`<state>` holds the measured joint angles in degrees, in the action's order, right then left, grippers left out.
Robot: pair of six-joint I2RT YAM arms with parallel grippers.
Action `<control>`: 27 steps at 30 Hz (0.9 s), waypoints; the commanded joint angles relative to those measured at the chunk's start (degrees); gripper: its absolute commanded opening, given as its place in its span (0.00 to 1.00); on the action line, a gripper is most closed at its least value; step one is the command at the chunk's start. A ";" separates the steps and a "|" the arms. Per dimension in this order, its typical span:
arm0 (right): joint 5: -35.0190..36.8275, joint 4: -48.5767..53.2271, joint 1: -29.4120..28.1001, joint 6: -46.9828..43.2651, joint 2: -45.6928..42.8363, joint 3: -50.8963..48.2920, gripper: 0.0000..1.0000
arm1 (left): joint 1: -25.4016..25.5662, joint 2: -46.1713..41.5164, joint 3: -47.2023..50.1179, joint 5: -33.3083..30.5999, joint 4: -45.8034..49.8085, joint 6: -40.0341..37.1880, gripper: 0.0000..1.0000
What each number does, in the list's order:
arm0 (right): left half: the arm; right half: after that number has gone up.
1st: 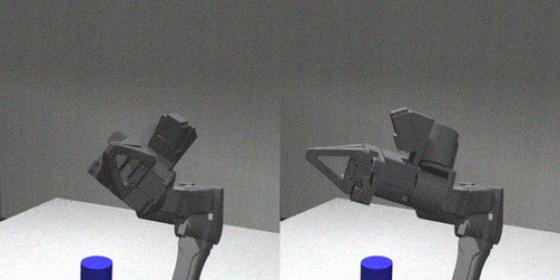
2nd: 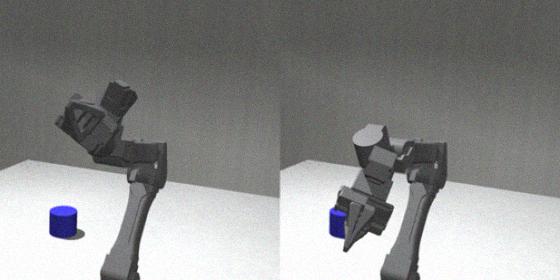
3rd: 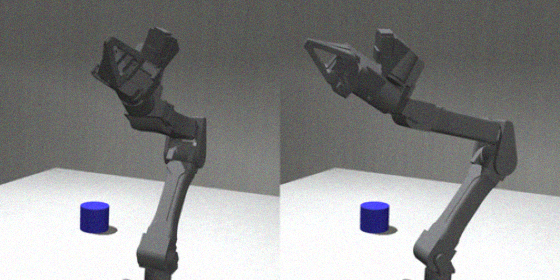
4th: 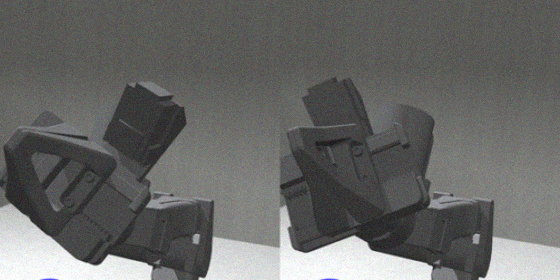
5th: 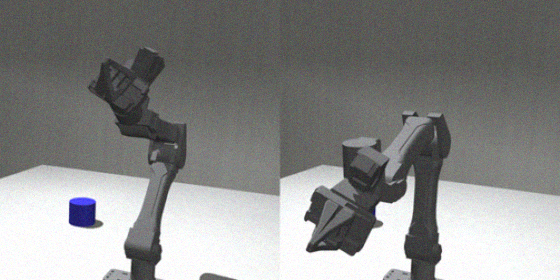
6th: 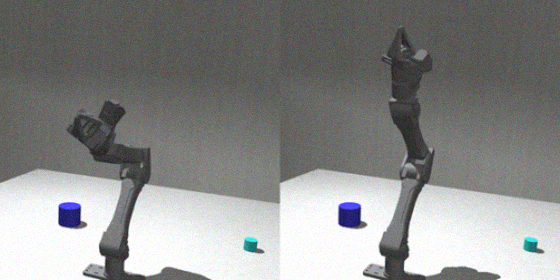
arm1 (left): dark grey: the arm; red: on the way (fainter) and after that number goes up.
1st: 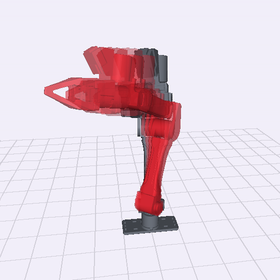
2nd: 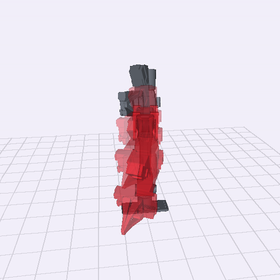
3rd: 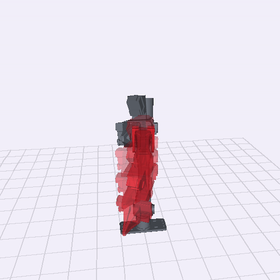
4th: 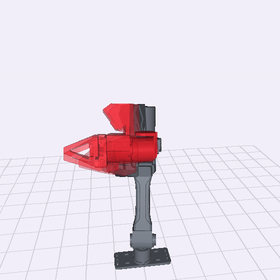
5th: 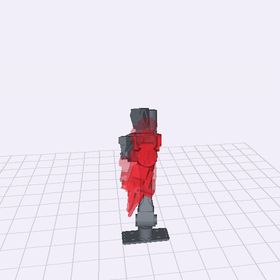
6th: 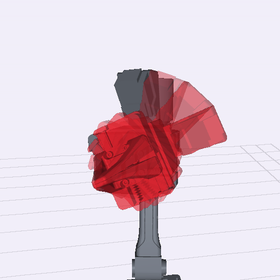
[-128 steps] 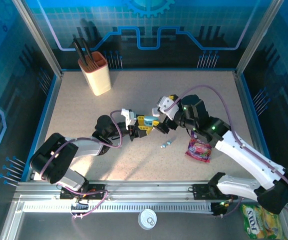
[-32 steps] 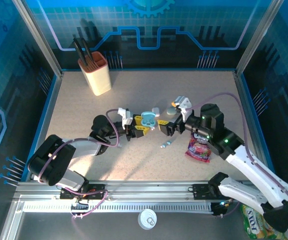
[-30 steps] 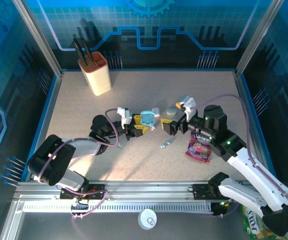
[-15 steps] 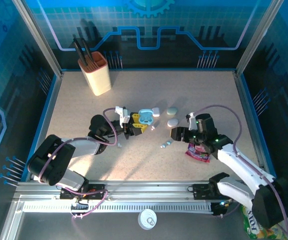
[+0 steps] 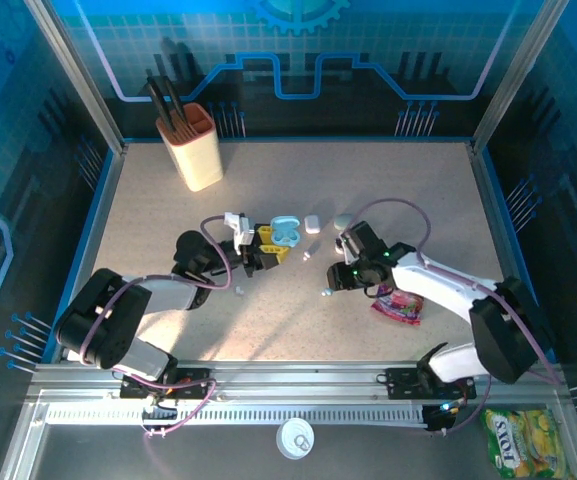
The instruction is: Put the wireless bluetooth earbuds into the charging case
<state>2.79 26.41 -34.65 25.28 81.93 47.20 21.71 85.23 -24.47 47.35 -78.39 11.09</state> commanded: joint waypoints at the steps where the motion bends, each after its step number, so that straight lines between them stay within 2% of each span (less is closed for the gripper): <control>1: 9.22 10.99 -3.03 -7.32 3.75 5.94 0.48 | -2.86 -1.35 2.53 -1.66 -1.90 -0.05 0.34; 3: 12.05 14.18 -4.80 -9.94 6.11 8.48 0.47 | -4.68 -1.54 4.08 -3.83 -1.89 -1.72 0.35; 7: 19.41 19.35 -7.95 -12.48 10.69 12.59 0.45 | -8.72 -1.46 4.64 -3.94 -1.95 -1.83 0.35; 11: 27.15 23.85 -11.24 -13.93 16.53 16.86 0.38 | -10.84 -3.09 4.65 -3.65 -1.95 -1.77 0.35; 17: 29.81 27.94 -14.46 -14.46 22.71 21.45 0.37 | -13.14 -5.02 5.45 -3.21 -1.94 -1.08 0.35; 27: 31.40 29.04 -17.44 -14.96 26.91 24.03 0.37 | -13.76 -5.51 5.62 -2.62 -1.94 -0.59 0.35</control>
<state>32.38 53.21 -50.92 10.83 107.39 69.52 8.62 80.93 -19.33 43.81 -78.41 10.48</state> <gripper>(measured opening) 0.371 0.357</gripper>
